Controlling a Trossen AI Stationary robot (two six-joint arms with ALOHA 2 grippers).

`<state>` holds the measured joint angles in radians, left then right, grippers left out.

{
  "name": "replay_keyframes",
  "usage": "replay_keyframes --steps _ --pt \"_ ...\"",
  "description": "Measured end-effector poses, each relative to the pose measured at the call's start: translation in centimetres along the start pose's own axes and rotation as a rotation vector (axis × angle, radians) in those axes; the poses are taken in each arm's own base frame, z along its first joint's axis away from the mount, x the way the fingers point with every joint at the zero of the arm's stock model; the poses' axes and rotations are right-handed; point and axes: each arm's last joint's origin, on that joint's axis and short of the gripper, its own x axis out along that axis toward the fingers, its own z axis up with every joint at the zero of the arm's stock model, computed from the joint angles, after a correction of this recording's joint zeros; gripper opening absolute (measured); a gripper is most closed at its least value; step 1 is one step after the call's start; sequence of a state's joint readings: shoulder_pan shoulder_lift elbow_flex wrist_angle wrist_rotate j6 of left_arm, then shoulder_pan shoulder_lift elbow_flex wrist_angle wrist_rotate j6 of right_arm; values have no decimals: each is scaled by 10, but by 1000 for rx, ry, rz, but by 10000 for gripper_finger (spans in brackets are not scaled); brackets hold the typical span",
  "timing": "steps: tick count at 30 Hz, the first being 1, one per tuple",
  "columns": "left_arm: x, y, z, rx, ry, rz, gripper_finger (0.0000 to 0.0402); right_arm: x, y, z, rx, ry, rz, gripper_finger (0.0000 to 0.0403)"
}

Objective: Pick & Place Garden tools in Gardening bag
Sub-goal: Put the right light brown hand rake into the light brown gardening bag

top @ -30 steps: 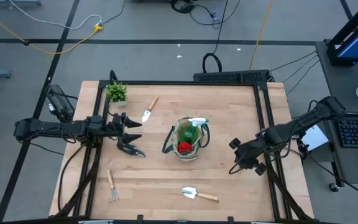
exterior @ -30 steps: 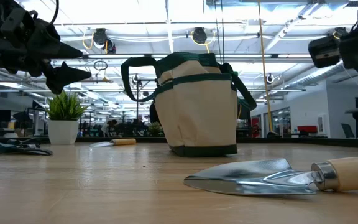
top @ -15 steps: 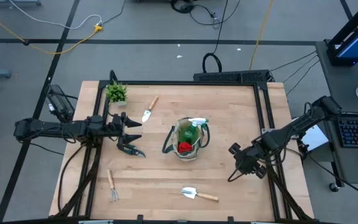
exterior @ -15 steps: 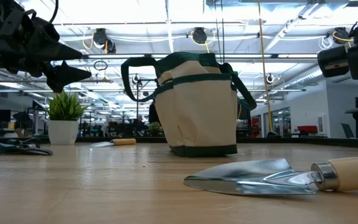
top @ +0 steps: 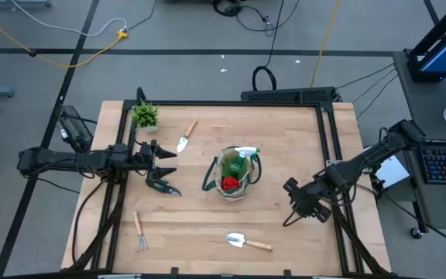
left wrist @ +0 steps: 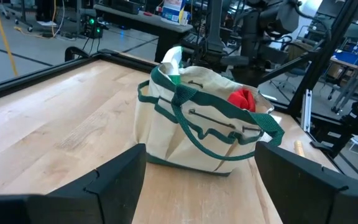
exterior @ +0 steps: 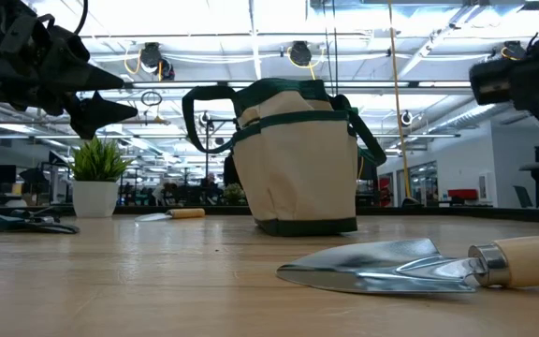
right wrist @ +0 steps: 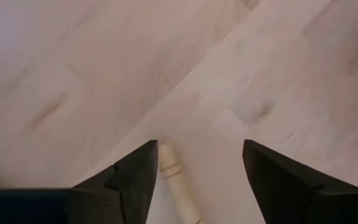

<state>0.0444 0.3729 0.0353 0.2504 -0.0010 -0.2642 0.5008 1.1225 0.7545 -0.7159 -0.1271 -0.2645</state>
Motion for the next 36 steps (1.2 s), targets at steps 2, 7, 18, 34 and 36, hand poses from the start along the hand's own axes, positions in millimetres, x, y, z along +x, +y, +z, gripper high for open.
replay_keyframes --steps 2,7,18,34,36 --pt "0 0 0 0 0 0 308 -3 -4 2 -17 -3 -35 233" --pt "0 0 0 0 -2 0 308 -12 -10 -3 96 81 -47 238" --pt "0 0 0 -4 -2 1 308 -15 -3 -7 73 81 141 238" --pt "0 0 0 47 -3 10 308 28 -12 -5 113 312 95 238" --pt "0 0 0 47 -3 10 308 34 -13 -5 117 341 104 238"
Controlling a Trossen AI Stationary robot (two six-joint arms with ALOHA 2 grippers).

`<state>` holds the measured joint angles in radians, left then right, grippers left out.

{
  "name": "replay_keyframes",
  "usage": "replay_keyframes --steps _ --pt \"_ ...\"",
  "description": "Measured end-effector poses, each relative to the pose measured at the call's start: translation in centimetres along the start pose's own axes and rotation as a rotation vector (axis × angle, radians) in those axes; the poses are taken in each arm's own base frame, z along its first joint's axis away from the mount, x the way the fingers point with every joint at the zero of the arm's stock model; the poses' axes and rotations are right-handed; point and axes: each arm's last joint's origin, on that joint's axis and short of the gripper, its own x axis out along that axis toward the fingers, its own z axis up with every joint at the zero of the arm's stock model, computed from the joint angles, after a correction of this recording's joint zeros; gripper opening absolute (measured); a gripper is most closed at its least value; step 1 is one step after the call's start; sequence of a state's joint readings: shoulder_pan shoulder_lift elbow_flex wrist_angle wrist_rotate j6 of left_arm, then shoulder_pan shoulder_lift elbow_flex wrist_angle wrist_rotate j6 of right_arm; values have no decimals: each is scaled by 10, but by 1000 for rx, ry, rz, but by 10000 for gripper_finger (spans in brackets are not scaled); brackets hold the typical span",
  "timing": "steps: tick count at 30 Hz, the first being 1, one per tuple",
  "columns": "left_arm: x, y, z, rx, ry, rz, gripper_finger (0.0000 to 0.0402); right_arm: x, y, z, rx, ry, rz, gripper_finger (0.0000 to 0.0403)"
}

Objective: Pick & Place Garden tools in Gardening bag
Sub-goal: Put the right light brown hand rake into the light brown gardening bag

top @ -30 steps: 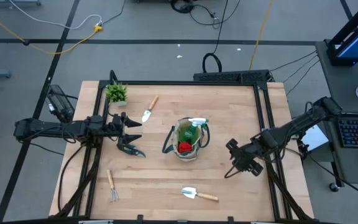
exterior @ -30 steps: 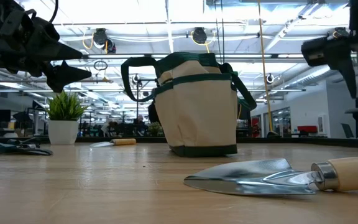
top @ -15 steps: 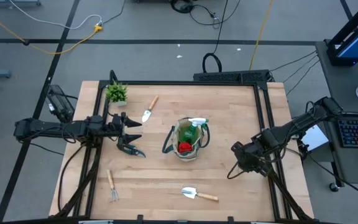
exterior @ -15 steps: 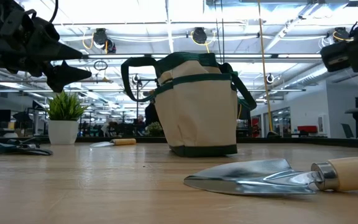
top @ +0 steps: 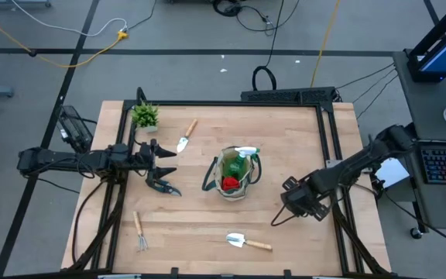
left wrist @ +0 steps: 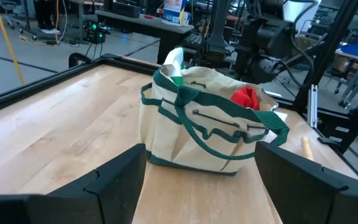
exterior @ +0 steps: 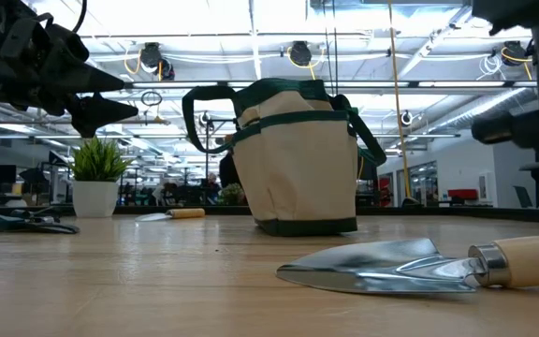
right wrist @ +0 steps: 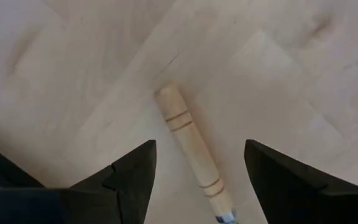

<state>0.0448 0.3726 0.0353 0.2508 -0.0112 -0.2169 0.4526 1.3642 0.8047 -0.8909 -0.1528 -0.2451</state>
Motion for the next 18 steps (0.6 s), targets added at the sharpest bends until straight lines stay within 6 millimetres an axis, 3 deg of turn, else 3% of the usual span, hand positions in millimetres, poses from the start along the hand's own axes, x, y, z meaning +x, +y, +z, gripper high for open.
replay_keyframes --steps 11,18 --pt "0 0 0 2 1 -1 308 21 -5 5 21 116 1 234" --pt "0 0 0 -11 1 -2 308 38 -7 9 44 210 -83 194"
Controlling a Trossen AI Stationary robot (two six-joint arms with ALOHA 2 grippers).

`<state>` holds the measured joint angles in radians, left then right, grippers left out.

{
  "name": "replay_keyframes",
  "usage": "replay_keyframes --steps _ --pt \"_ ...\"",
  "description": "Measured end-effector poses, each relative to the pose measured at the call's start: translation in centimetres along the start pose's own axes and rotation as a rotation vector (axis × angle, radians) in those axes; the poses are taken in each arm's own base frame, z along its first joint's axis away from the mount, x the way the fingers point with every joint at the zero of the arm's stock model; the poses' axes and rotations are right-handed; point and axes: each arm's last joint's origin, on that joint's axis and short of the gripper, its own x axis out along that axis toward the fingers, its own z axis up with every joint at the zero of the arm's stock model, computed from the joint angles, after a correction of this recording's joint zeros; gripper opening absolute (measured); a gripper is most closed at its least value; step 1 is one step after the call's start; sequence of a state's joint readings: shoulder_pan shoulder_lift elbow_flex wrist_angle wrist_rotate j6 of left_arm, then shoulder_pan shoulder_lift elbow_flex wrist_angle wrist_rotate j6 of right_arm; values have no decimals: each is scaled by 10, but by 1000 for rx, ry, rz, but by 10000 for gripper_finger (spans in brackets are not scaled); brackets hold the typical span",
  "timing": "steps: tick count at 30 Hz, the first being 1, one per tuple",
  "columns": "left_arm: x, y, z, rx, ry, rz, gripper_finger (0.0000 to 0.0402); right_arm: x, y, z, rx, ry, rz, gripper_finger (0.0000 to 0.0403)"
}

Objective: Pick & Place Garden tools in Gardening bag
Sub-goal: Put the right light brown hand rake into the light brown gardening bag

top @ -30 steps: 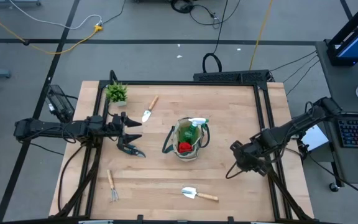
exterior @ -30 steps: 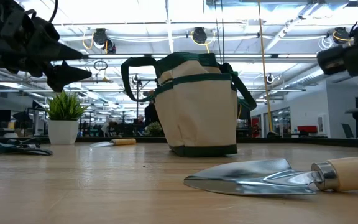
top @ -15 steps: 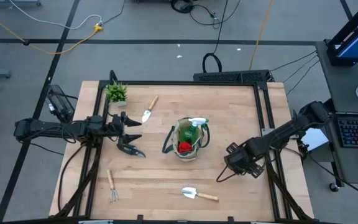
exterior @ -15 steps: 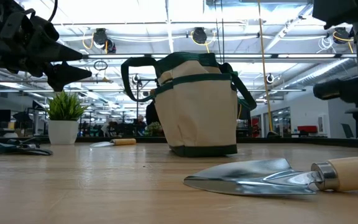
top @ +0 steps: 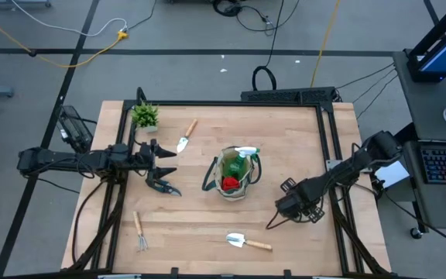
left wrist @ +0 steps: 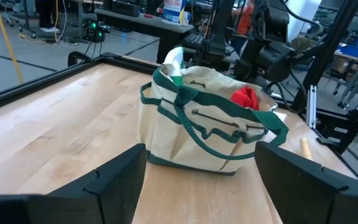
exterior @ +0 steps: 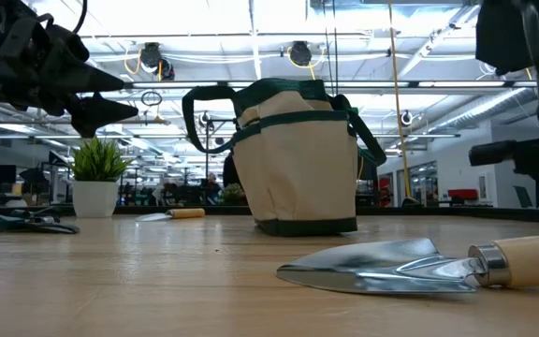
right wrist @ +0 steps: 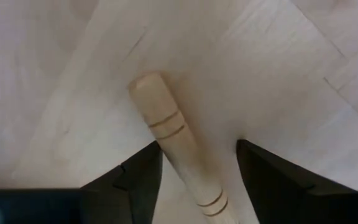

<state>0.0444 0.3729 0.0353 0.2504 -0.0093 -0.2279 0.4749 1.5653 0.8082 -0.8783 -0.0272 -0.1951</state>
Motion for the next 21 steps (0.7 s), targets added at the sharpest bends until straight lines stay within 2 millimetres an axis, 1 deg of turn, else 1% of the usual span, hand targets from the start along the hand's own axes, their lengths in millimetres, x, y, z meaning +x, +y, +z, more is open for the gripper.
replay_keyframes --steps 5,12,21 --pt "0 0 0 -18 0 -1 308 3 1 1 8 21 -31 142" --pt "0 0 0 -21 1 -6 308 2 -1 0 22 13 -49 60" --pt "0 0 0 -114 1 -10 308 2 -1 1 22 9 -50 59"
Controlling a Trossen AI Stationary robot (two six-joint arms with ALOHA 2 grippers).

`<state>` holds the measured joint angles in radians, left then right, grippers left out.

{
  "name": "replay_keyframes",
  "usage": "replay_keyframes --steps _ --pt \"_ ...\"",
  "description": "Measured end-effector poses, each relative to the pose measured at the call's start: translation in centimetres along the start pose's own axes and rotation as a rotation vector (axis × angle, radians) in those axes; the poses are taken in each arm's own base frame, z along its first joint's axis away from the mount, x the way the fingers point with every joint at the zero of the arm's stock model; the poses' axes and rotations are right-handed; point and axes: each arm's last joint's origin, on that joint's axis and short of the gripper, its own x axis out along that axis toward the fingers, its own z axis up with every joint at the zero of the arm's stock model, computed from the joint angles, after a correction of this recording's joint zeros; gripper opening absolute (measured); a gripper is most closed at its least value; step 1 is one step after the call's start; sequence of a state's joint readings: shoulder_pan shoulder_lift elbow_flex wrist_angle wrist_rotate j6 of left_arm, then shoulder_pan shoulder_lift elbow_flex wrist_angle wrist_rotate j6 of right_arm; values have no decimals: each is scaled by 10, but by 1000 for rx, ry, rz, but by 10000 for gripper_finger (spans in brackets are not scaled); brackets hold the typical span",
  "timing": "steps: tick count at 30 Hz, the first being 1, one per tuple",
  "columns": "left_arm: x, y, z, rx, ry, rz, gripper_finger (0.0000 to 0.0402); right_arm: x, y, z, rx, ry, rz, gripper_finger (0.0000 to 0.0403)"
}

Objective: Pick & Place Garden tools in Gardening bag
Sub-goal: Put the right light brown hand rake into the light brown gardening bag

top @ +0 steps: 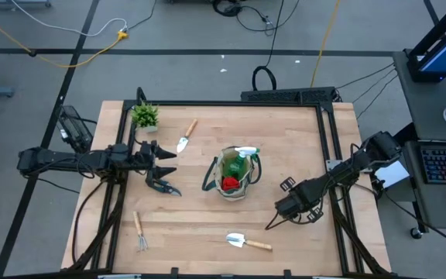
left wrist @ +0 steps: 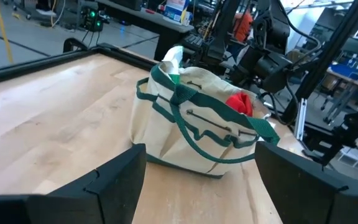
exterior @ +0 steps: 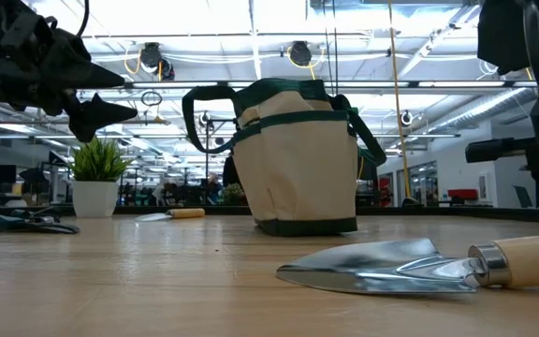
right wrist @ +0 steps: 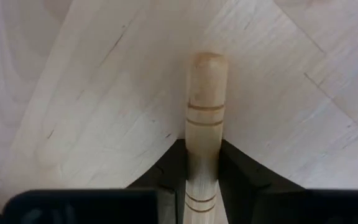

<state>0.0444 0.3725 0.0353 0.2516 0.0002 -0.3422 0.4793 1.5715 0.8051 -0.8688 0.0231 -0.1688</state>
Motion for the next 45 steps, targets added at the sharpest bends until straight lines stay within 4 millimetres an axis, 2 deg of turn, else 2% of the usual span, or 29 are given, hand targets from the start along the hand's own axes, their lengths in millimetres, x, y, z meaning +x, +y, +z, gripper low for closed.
replay_keyframes --steps 7,19,27,38,45 --pt "0 0 0 -7 0 0 308 -11 -1 4 -12 -59 12 59" --pt "0 0 0 -4 1 0 308 -66 -5 13 4 -417 119 59" --pt "0 0 0 -9 1 -1 308 -103 -22 13 145 -777 200 59" --pt "0 0 0 -28 1 -2 308 -152 -45 17 314 -1272 203 59" --pt "0 0 0 -30 1 -1 308 -180 -59 17 322 -1574 164 59"
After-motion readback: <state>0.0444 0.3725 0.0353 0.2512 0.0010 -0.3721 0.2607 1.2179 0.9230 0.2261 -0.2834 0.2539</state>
